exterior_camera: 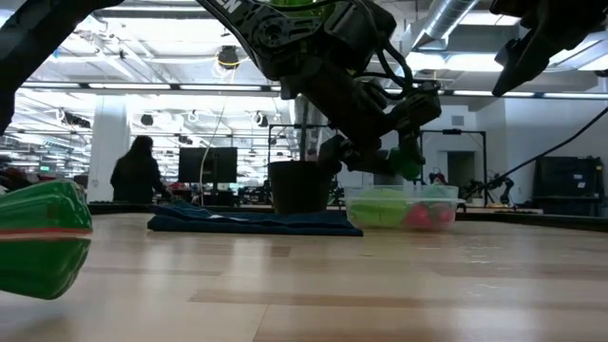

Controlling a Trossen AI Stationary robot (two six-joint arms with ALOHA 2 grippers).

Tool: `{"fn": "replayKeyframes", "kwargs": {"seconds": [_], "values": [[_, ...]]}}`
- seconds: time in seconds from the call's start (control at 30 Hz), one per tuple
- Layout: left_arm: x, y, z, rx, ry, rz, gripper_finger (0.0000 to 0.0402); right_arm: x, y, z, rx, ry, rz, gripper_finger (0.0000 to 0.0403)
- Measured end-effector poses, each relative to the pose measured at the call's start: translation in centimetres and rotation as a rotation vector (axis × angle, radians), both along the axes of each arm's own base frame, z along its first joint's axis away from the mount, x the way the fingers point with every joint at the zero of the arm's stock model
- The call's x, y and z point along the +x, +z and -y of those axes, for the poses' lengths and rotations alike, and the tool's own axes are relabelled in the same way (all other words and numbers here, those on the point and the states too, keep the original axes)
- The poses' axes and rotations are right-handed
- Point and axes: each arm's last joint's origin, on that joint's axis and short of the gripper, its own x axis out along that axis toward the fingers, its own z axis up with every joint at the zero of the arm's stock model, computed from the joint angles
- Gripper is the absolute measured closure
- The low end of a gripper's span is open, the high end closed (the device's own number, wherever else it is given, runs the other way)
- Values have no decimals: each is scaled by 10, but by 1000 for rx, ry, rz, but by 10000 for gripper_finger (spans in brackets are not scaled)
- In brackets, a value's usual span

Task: Pick and placing Produce into tupperware
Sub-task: Put the green bell pepper into the transparent container

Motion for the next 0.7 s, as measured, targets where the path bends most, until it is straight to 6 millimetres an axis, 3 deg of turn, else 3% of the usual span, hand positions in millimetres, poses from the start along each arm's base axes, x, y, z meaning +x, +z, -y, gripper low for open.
{"fn": "replayKeyframes", "kwargs": {"seconds": [0.7], "values": [[0,1,-1,12,-11,-16,163,0,0,0,0,1,1,88]]}}
